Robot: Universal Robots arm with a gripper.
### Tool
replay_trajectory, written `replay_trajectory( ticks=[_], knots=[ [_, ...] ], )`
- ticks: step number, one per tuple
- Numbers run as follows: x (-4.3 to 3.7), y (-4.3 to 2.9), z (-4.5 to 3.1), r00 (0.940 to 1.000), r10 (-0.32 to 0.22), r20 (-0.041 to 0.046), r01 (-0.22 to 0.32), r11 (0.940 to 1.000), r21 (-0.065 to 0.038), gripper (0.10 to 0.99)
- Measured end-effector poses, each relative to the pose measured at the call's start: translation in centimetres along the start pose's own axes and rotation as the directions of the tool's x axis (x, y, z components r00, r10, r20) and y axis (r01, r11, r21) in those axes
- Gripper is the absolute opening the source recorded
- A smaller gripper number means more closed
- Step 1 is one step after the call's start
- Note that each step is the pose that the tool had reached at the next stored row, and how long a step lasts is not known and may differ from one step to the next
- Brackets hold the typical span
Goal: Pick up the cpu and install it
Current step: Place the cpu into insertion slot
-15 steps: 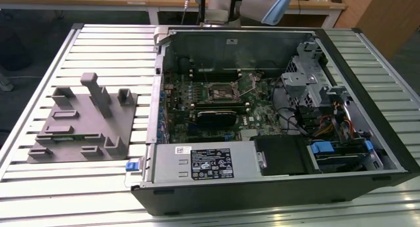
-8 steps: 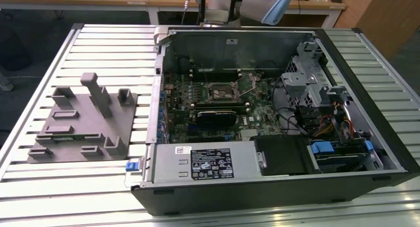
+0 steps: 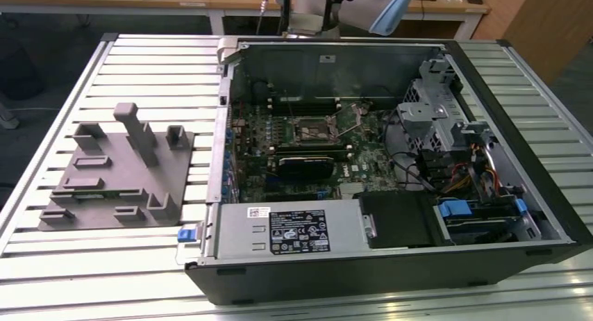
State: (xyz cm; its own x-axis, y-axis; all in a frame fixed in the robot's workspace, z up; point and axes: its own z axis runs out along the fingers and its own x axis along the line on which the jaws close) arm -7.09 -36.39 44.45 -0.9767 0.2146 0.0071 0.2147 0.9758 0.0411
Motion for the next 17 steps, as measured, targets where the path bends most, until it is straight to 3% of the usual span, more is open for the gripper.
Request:
replay_trajectory(
  ticks=[17],
  knots=[
    [0.0, -0.01, 0.2, 0.9952, 0.098, 0.004, -0.098, 0.9952, -0.001, 0.537]
  ],
)
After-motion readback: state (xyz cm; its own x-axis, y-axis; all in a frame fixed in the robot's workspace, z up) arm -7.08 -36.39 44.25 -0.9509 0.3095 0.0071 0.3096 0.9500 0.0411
